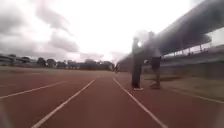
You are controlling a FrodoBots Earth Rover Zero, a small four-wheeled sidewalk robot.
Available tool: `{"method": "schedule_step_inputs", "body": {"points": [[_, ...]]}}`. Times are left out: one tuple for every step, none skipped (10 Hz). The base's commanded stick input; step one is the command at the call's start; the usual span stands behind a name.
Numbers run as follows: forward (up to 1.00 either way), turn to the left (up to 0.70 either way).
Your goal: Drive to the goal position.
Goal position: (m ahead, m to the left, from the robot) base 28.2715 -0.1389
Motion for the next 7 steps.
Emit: {"method": "schedule_step_inputs", "body": {"points": [[0.85,0.00],[0.85,0.00],[0.85,0.00],[0.85,0.00],[0.85,0.00],[0.85,0.00],[0.85,0.00]]}}
